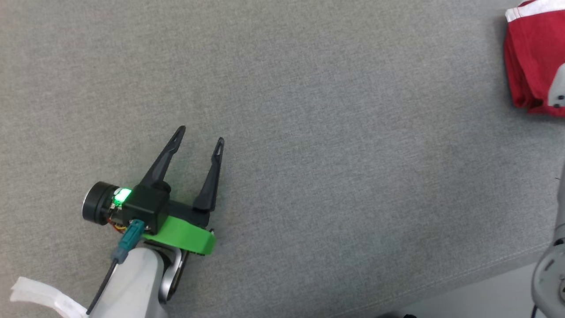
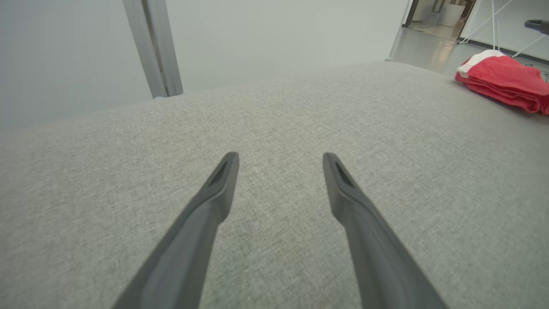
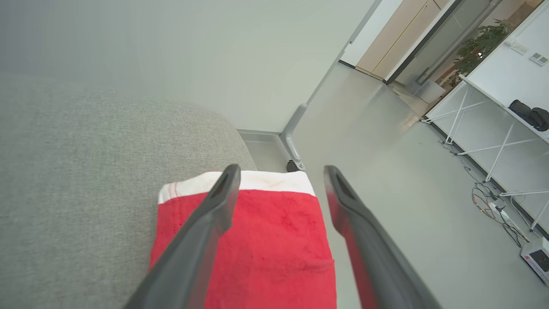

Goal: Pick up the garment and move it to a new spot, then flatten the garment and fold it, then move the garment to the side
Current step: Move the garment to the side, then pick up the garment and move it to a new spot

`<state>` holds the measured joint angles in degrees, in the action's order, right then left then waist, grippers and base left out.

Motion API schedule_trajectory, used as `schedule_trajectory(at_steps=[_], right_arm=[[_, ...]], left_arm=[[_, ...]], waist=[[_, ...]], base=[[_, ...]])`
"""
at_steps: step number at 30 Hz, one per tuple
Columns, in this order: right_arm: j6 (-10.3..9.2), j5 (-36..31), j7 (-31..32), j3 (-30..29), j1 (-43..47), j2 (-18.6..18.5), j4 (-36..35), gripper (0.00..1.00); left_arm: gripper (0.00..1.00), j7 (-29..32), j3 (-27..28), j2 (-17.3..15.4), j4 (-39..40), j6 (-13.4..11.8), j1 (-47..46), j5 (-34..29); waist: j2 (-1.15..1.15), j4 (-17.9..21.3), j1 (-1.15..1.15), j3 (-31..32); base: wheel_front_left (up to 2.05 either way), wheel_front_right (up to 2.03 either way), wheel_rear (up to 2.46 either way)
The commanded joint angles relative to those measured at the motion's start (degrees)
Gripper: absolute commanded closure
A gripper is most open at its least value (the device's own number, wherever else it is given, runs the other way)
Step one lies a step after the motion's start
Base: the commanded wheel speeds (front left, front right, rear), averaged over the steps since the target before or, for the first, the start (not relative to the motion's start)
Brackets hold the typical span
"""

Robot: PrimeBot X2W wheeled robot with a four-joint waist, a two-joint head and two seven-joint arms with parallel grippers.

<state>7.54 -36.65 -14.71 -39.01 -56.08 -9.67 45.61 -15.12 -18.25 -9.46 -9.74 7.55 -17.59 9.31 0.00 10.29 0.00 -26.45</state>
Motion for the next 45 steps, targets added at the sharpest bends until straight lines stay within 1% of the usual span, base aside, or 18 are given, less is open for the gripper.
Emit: schedule_trajectory(at_steps=[1,3,5,6,10,13,17,22,26,32,40,45], right_arm=[[-0.11,1.6,-0.5,1.4,-0.5,1.4,-1.1,0.00],[-0.11,5.9,-0.5,5.2,0.2,3.2,-4.1,0.00],[-0.11,10.9,-0.5,10.4,3.1,4.8,-7.3,0.00],[-0.11,14.2,-0.5,12.9,4.5,5.3,-9.5,0.00],[-0.10,23.9,-0.5,21.7,10.3,6.4,-16.3,0.00],[-0.10,28.6,-0.4,27.3,15.4,6.6,-18.4,0.00],[-0.10,35.5,-0.5,32.5,19.6,6.6,-19.1,0.00],[-0.10,40.3,-0.5,35.7,24.7,6.6,-18.1,0.00],[-0.10,41.8,-0.5,37.0,28.4,6.6,-17.3,0.00],[-0.10,43.4,-0.5,38.2,33.7,6.6,-17.1,0.00],[-0.10,44.2,-0.5,39.1,39.2,6.6,-18.6,0.00],[-0.10,45.3,-0.5,39.5,41.4,6.6,-19.4,0.00]], left_arm=[[0.00,0.0,1.2,0.3,-0.3,-0.2,1.1,-0.8],[0.00,0.0,3.2,0.9,-0.7,-0.2,1.8,-1.4],[0.00,0.0,5.1,1.4,-1.2,-0.2,2.6,-2.0],[0.00,0.0,6.2,1.7,-1.5,-0.2,3.0,-2.4],[0.00,0.0,10.1,2.8,-2.6,-0.4,4.0,-3.7],[0.00,0.0,12.3,3.5,-3.4,-0.6,4.8,-4.5],[0.00,0.0,15.2,4.2,-4.5,-1.0,5.4,-5.0],[0.00,0.0,17.9,5.0,-6.1,-1.6,6.2,-5.5],[0.00,0.0,19.6,5.7,-7.1,-2.1,7.6,-5.6],[0.00,0.0,21.2,6.0,-7.9,-1.8,11.0,-5.3],[0.00,0.0,21.9,6.4,-7.1,-1.7,15.7,-4.6],[0.00,0.0,21.2,6.5,-6.7,-1.6,17.3,-3.5]], waist=[[0.00,0.0,0.00,2.3],[0.00,-0.1,0.00,3.6],[0.00,-0.3,0.00,4.8],[0.00,-0.6,0.00,5.5],[0.00,-1.6,0.00,8.2],[0.00,-2.5,0.00,10.2],[0.00,-3.9,0.00,12.3],[0.00,-5.7,0.00,14.8],[0.00,-6.9,0.00,16.8],[0.00,-7.8,0.00,19.7],[0.00,-8.8,0.00,22.5],[0.00,-9.3,0.00,22.9]], base=[[0.00,0.00,0.00],[0.00,0.00,0.00],[0.00,0.00,0.00],[0.00,0.00,0.00],[0.00,0.00,0.00],[0.00,0.00,0.00],[0.00,0.00,0.00],[0.00,0.00,0.00],[0.00,0.00,0.00],[0.00,0.00,0.00],[0.00,0.00,0.00],[0.00,0.00,0.00]])
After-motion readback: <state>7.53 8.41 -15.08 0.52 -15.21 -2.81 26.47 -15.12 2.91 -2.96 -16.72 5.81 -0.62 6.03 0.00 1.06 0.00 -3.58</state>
